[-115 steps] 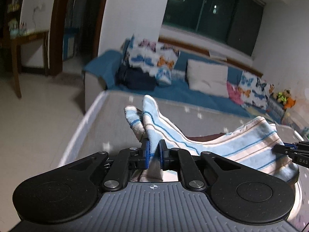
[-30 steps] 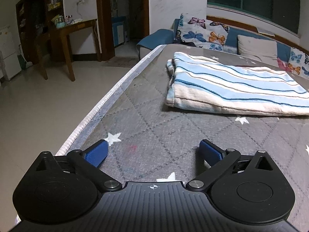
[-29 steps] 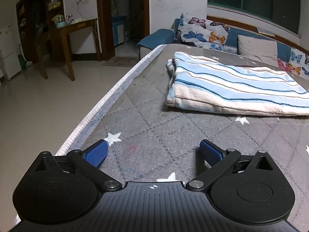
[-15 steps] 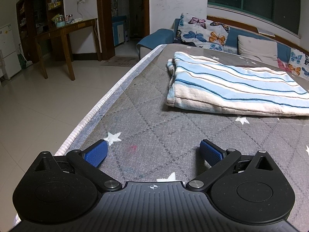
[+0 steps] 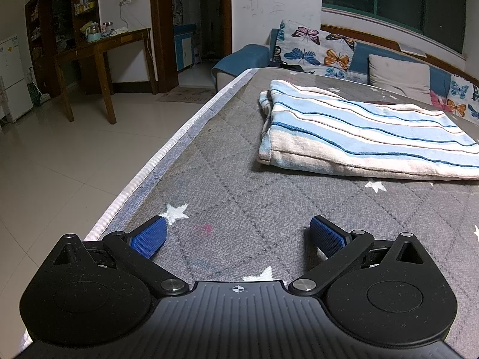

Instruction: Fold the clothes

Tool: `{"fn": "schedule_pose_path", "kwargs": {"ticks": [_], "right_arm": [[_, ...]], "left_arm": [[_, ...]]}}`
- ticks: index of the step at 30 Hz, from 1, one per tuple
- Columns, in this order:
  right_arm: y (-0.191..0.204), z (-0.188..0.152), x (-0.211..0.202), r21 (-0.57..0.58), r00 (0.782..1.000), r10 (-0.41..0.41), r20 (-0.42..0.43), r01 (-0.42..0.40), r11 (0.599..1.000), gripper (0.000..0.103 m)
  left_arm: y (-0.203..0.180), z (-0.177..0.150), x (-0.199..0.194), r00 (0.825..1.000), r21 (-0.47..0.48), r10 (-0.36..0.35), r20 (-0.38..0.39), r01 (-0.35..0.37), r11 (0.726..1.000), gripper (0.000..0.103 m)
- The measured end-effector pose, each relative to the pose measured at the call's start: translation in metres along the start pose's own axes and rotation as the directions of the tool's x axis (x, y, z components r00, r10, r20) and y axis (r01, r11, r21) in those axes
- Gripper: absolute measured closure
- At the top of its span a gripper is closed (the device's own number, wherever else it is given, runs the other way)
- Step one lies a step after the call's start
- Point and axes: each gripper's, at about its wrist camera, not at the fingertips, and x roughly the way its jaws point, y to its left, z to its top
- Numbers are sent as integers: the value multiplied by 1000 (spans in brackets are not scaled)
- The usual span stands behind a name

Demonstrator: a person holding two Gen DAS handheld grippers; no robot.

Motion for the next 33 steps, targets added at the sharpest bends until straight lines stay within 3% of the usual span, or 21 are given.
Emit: {"fn": "schedule_pose_path", "kwargs": {"ticks": [33], "right_arm": [[1, 0, 3, -1, 1000, -2, 0, 2, 1000, 0]], "left_arm": [[0, 0, 0, 1000, 0, 0, 0, 0, 1000, 0]]}}
